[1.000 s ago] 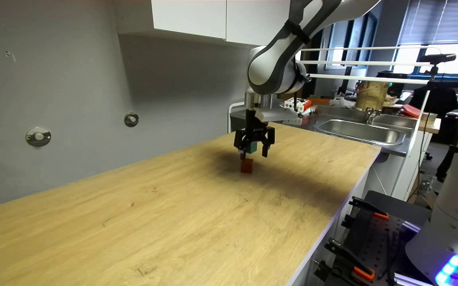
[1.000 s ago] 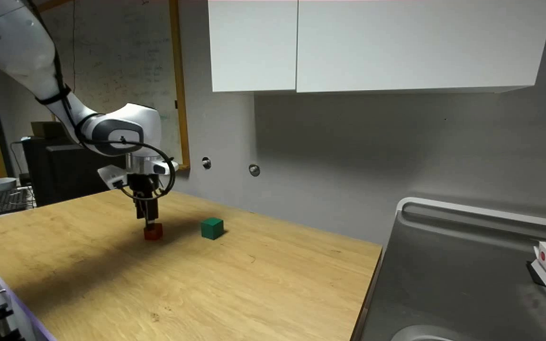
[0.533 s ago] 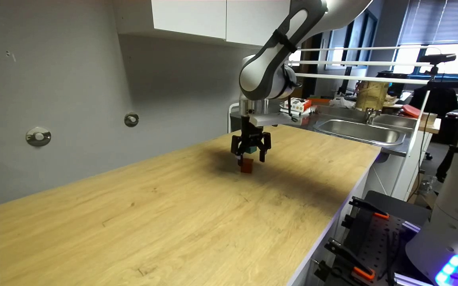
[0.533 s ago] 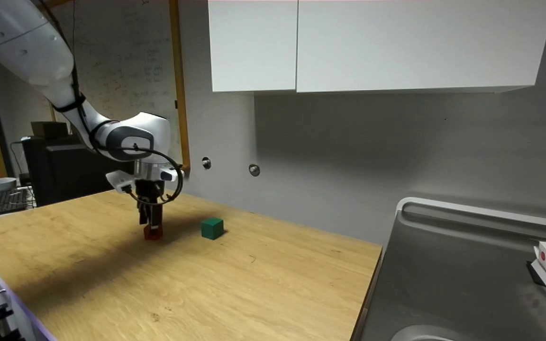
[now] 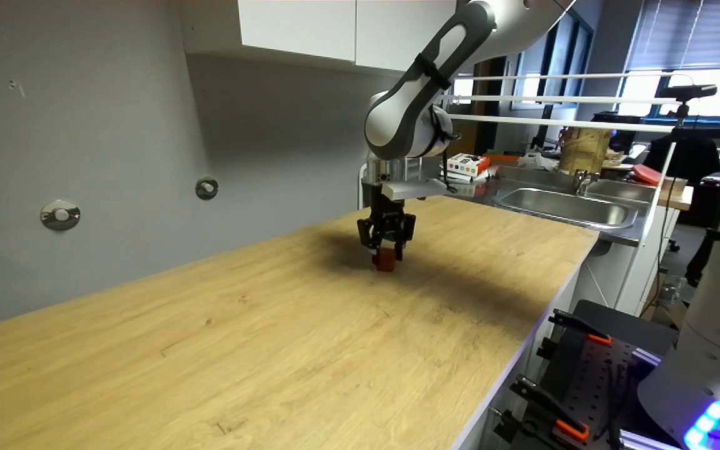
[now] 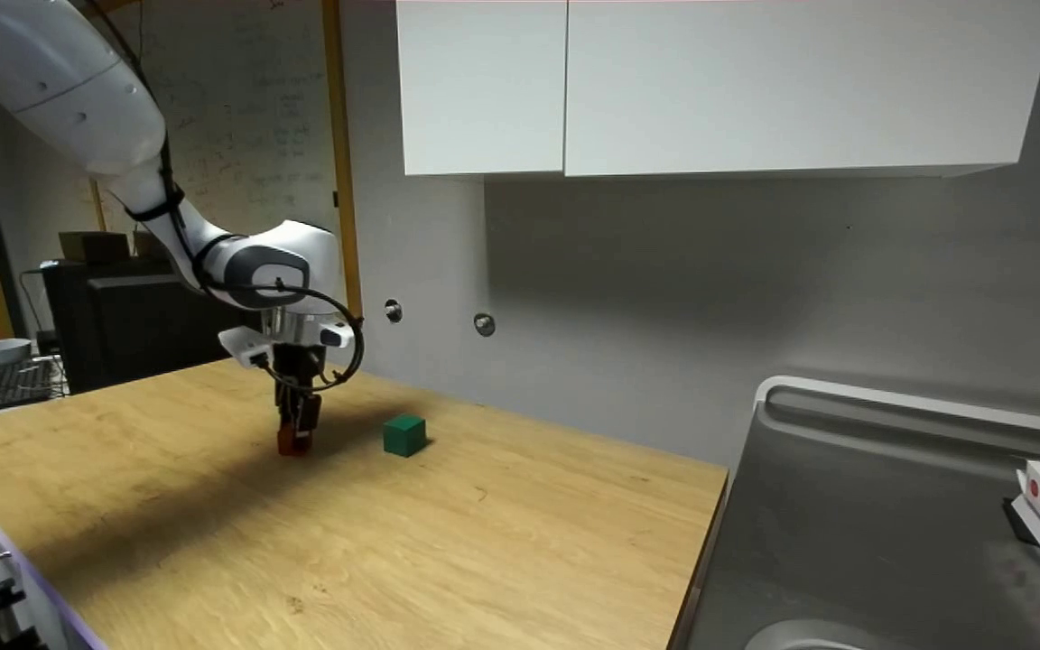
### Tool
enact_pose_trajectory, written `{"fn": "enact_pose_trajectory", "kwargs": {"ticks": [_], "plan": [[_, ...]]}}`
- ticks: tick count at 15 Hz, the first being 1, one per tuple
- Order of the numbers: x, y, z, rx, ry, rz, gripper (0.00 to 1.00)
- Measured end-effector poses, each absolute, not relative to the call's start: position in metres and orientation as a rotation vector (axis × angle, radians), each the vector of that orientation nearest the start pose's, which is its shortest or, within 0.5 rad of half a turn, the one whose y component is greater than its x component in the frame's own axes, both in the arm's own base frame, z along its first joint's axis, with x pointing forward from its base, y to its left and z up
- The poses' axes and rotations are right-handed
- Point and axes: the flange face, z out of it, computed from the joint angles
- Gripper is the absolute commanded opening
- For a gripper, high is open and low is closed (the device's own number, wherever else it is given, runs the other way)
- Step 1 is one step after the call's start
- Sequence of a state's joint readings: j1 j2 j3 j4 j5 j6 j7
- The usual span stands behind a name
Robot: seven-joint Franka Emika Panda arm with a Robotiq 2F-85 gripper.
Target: Put the orange block on the green block
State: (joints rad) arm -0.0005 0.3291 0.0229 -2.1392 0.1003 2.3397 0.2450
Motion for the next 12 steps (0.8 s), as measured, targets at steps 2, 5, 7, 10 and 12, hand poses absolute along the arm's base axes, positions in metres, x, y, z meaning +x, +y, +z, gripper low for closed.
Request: {"fn": "enact_pose_trajectory", "kwargs": {"ticks": [2,5,7,10,12], "plan": [[0.562,0.013,0.241,-3.043,0.460,0.209,0.35],[0.570,0.008,0.250,-3.041,0.471,0.177,0.35],[0.579,0.001,0.261,-3.039,0.488,0.136,0.35],[0.596,-0.017,0.284,-3.033,0.530,0.068,0.35],[0.606,-0.032,0.300,-3.027,0.563,0.022,0.35]]}}
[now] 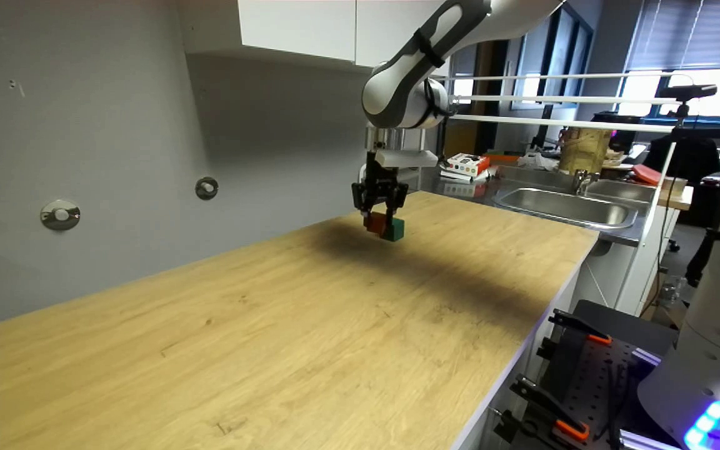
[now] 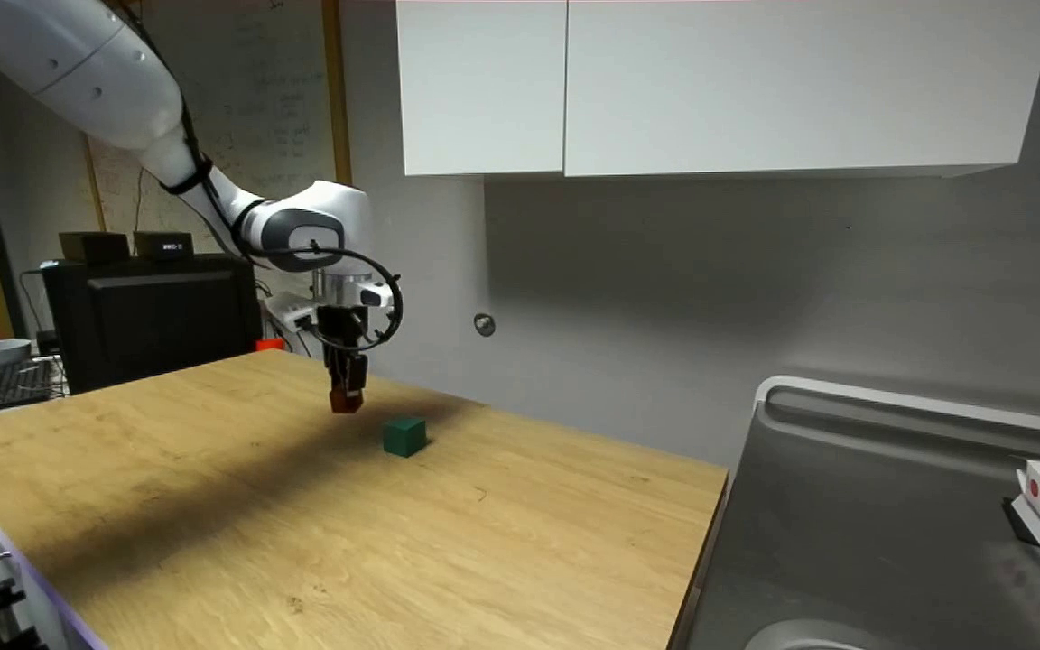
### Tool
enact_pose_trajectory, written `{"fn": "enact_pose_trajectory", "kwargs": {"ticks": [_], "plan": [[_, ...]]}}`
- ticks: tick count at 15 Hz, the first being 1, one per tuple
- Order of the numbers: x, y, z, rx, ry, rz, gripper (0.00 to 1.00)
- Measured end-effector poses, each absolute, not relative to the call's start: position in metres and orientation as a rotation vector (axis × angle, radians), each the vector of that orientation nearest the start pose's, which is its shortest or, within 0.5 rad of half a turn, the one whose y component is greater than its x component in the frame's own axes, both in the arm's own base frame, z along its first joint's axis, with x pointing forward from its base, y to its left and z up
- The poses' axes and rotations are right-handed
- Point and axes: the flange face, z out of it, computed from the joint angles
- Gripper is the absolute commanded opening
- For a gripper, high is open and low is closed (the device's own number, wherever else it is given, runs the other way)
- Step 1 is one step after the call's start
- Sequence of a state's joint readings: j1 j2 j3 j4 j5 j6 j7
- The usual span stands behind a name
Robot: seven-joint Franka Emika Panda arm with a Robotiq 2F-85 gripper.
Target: Put the orange block on the green block
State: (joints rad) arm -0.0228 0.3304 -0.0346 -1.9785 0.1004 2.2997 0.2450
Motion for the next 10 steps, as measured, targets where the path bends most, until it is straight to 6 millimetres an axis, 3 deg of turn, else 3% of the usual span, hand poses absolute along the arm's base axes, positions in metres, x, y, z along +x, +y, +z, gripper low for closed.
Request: {"fn": "enact_pose_trajectory", "kwargs": {"ticks": [5,10], "plan": [[0.622,-0.062,0.325,-3.014,0.630,-0.052,0.35],[0.629,-0.090,0.322,-3.008,0.695,-0.049,0.35]]}}
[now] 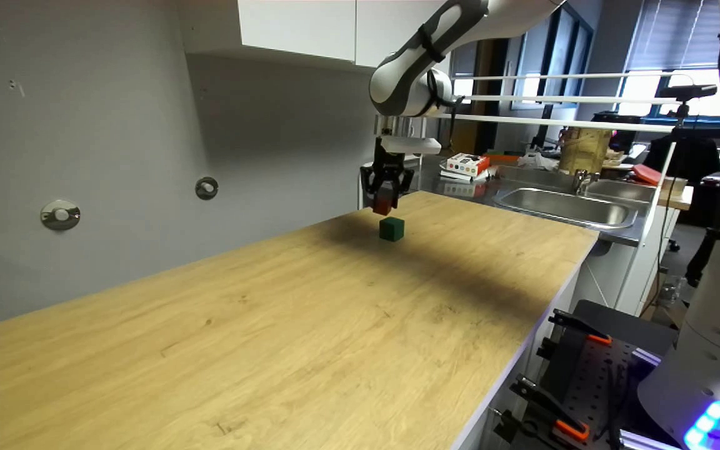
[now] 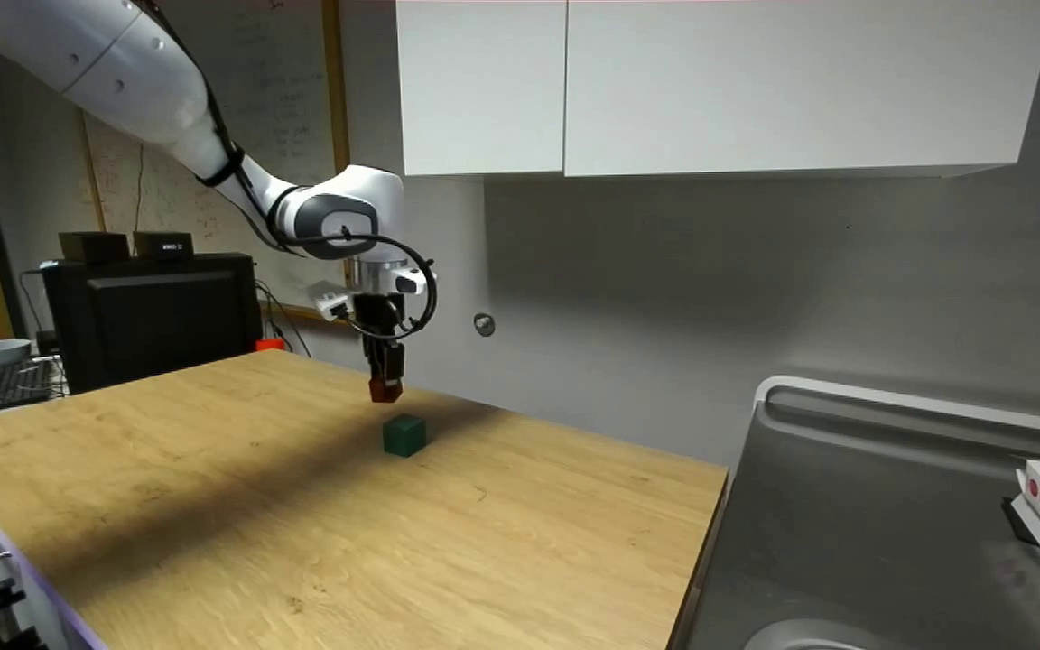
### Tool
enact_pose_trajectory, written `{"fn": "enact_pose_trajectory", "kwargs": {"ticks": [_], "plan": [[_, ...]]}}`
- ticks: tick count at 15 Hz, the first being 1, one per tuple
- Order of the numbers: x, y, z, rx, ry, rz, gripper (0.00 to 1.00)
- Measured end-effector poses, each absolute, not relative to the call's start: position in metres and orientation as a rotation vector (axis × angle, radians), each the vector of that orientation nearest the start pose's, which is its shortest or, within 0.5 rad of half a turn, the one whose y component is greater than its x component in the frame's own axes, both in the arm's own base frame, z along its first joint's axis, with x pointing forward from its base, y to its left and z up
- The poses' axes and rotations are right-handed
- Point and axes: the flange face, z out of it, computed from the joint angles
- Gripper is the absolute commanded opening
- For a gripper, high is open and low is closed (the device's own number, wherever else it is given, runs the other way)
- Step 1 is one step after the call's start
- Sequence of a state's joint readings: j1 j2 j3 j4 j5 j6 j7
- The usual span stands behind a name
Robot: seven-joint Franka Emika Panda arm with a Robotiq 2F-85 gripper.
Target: Put the orange block on the green block
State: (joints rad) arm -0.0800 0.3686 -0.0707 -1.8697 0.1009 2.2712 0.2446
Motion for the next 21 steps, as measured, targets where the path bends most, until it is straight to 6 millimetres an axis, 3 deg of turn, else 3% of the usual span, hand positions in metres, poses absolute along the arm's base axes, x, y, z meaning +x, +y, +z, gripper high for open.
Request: {"fn": "enact_pose_trajectory", "kwargs": {"ticks": [8,16,17,18,20,21], "plan": [[0.634,-0.136,0.301,-2.996,0.799,-0.021,0.35],[0.640,-0.138,0.292,-2.993,0.805,0.004,0.35],[0.640,-0.138,0.292,-2.993,0.805,0.006,0.85],[0.640,-0.137,0.292,-2.993,0.804,0.008,0.85],[0.640,-0.137,0.291,-2.993,0.804,0.019,0.98],[0.640,-0.137,0.291,-2.993,0.803,0.026,1.00]]}}
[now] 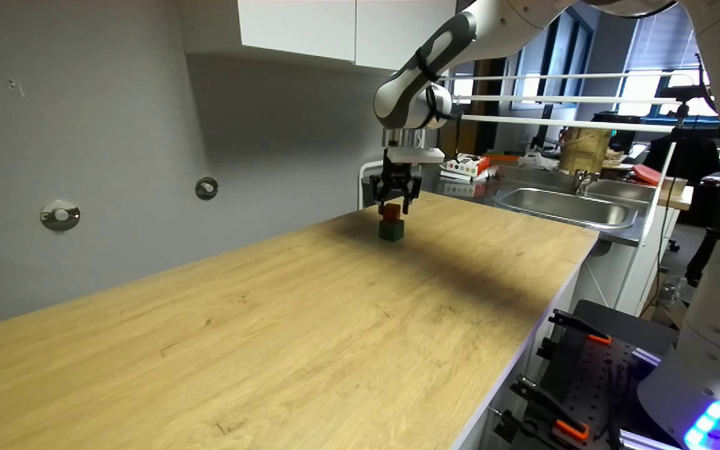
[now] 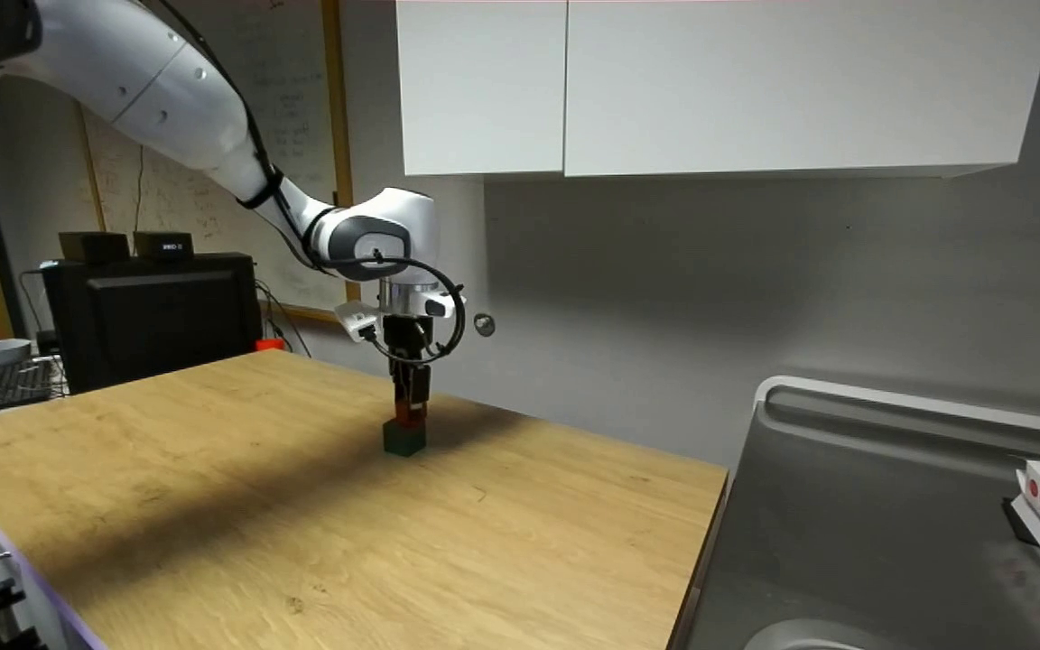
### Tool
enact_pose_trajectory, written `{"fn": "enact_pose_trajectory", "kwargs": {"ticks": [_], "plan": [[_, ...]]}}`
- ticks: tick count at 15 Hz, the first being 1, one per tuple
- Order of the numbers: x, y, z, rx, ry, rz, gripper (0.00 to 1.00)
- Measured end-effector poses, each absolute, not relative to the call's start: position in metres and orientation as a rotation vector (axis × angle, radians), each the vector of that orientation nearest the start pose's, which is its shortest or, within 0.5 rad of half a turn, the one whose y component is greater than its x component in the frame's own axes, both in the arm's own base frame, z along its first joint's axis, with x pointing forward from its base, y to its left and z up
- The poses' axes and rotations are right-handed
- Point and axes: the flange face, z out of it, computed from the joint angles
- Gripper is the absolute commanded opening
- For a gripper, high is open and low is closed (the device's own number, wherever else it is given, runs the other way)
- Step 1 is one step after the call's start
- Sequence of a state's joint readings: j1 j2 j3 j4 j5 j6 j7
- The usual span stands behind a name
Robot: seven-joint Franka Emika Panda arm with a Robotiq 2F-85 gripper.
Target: Put the orange block on the green block
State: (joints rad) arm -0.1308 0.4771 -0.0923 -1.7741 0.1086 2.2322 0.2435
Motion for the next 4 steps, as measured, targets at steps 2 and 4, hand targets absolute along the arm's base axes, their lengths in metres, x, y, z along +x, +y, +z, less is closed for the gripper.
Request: {"fn": "enact_pose_trajectory", "kwargs": {"ticks": [2,4], "plan": [[0.6402,-0.1362,0.2901,-2.994,0.801,0.033,1.00],[0.6402,-0.1343,0.2898,-2.995,0.795,0.038,1.00]]}}
